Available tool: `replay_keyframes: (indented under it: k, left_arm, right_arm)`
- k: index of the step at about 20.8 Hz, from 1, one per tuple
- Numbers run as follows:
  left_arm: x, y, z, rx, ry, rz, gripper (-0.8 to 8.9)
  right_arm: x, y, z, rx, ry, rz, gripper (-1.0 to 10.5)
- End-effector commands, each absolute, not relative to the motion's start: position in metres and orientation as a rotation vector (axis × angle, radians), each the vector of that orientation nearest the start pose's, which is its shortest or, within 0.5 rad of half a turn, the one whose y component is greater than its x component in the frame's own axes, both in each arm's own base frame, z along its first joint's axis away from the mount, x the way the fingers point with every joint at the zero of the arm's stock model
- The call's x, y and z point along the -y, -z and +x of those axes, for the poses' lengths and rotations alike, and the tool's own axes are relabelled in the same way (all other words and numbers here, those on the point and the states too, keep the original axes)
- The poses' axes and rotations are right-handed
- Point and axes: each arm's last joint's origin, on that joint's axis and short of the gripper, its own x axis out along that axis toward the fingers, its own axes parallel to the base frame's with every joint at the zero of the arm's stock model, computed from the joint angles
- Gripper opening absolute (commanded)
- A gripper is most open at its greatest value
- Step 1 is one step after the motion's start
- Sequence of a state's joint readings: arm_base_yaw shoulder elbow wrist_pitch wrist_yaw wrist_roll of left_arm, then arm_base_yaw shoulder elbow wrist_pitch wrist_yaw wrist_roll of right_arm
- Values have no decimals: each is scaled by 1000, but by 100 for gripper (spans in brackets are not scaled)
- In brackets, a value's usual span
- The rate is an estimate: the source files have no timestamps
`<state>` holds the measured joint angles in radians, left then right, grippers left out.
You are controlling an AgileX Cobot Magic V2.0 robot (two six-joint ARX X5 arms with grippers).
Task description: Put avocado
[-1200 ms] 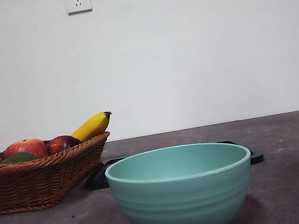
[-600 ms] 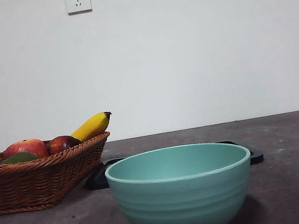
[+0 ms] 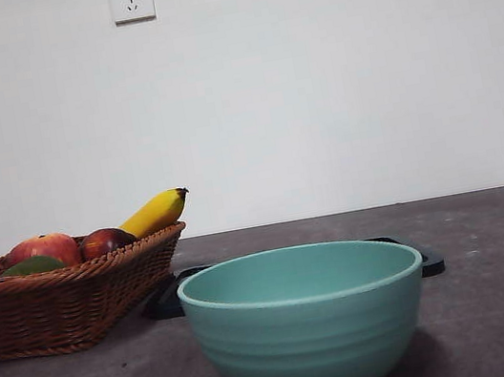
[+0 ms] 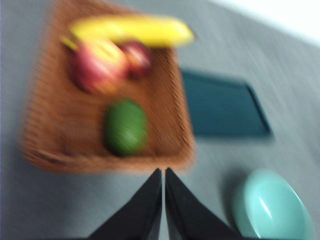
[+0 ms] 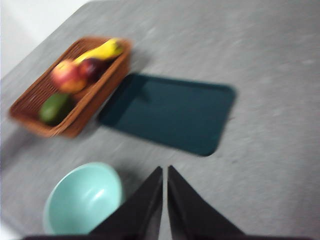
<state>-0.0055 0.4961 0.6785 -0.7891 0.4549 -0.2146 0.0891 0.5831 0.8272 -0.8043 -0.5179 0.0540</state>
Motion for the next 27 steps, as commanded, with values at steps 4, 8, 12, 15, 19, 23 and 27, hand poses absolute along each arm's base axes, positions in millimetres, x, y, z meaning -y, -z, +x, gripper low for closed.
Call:
replay_keyframes:
  k: [4,8,12,15,19,23,27]
  left_arm:
    - [22,-304,95,-761,597,-236,9]
    - [25,-308,90,-788,641,-209,9]
    - [26,-308,90,-788,648,-204,13]
    - [26,-308,90,-787,648,-205,171]
    - [26,-308,90,-786,647,-207,365]
    - [26,-308,90,-785,647,-207,416]
    - [26,-310,93,-769,627,-217,415]
  right_arm:
    - [-43,-334,107,-706,-772,42,7]
    - [-58,-328,106,-787,-893,-21,7]
    - [-63,-327,104,-798,-934,-37,7]
    - [-63,-327,104,-800,-932,-35,67]
    - [-63,-327,104,-800,-932,-35,265]
    - [-63,-327,104,-800,-932,-34,371]
    - [-63,-327,104,-802,-930,-31,374]
